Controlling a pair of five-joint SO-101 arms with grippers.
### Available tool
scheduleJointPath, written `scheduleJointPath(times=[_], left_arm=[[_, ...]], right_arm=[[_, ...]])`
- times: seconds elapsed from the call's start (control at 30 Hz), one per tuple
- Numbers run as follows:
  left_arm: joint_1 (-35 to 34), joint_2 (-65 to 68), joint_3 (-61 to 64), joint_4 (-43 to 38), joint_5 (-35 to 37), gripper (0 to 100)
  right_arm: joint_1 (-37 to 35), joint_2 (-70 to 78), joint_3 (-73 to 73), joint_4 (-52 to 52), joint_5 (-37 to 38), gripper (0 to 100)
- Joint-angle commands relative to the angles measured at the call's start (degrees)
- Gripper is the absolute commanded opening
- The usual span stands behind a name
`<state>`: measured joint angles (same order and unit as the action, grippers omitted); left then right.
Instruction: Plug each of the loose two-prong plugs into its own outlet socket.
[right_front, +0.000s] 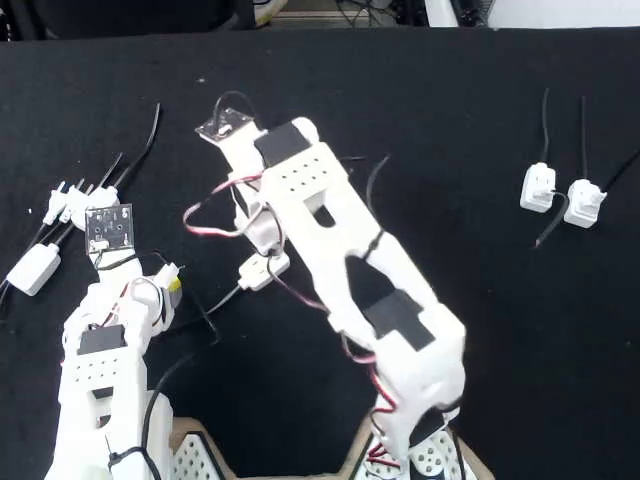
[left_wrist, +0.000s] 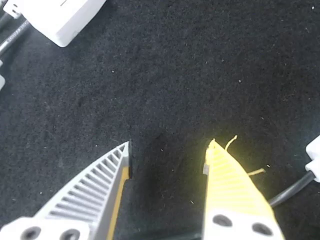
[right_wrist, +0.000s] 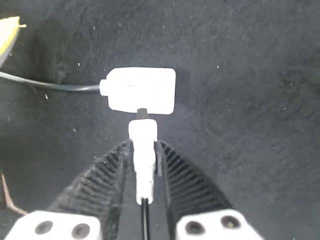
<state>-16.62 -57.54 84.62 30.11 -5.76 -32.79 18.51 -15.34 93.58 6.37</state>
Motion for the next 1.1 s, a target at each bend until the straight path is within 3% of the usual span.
scheduleJointPath(times=[0.0,0.13,0.43,0.87,1.07], left_arm=[[-0.7,-0.9,-0.4,-0.1,0.5,24],[-0.6,-0.9,-0.5,0.1,0.5,24],[-0.6,-0.9,-0.6,0.1,0.5,24],[-0.6,-0.9,-0.6,0.2,0.5,24],[-0.6,-0.9,-0.6,0.2,0.5,24]], right_arm=[[-1.2,-7.4,8.6,-9.2,-0.1,1.0],[-1.4,-9.2,16.0,-17.4,-0.5,1.0],[-1.6,-9.2,17.4,-15.9,-5.5,1.0],[-4.3,-9.1,21.8,-20.2,-3.6,1.0],[-4.5,-10.1,20.3,-16.7,-3.6,1.0]])
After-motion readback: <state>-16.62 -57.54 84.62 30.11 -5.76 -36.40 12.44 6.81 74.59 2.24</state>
